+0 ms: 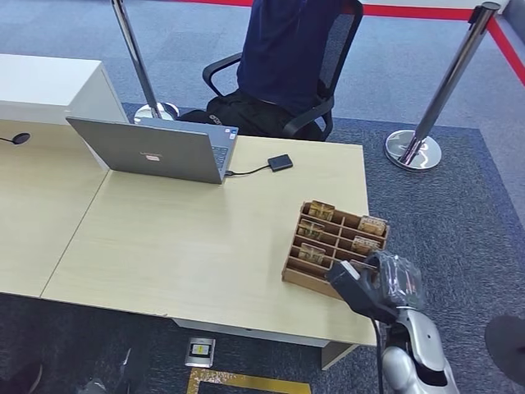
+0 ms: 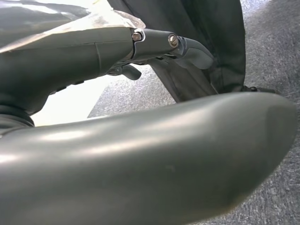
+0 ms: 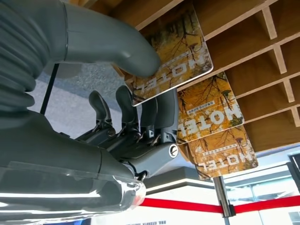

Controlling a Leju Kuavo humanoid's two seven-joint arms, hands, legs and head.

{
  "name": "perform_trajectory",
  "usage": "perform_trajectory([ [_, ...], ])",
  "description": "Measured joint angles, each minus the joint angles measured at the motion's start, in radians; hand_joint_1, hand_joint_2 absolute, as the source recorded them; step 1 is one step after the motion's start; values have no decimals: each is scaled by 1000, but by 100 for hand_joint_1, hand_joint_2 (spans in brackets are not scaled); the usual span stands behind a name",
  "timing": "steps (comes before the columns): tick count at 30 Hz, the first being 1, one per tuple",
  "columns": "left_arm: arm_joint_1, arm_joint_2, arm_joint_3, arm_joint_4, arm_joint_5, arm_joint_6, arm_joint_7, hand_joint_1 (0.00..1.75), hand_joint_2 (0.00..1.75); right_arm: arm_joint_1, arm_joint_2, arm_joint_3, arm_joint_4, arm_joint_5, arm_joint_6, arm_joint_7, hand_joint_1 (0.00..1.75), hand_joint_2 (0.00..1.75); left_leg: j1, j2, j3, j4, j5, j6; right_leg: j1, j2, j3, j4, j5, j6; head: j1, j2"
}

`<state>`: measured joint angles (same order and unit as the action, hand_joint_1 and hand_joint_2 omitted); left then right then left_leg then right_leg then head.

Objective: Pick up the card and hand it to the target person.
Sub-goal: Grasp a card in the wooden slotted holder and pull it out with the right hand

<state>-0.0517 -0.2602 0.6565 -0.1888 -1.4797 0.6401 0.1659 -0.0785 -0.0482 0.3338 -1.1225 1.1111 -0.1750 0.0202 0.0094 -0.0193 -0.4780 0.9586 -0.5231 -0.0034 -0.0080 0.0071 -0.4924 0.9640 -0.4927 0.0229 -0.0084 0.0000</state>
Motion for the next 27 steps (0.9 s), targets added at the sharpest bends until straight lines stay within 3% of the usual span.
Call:
perform_trajectory([
  [4,0,0,0,0,-1,0,0,0,0,-4,-5,0,-17,-18,7,-10,123,175,0,0,0,0,0,0,0,0,0,0,0,0,0,0],
  [14,0,0,0,0,-4,-8,0,0,0,-3,-13,0,-68,-37,18,-18,132,175,0,0,0,0,0,0,0,0,0,0,0,0,0,0],
  [27,0,0,0,0,-1,-9,3,0,0,-38,-22,14,-236,-86,34,-61,131,175,0,0,0,0,0,0,0,0,0,0,0,0,0,0],
])
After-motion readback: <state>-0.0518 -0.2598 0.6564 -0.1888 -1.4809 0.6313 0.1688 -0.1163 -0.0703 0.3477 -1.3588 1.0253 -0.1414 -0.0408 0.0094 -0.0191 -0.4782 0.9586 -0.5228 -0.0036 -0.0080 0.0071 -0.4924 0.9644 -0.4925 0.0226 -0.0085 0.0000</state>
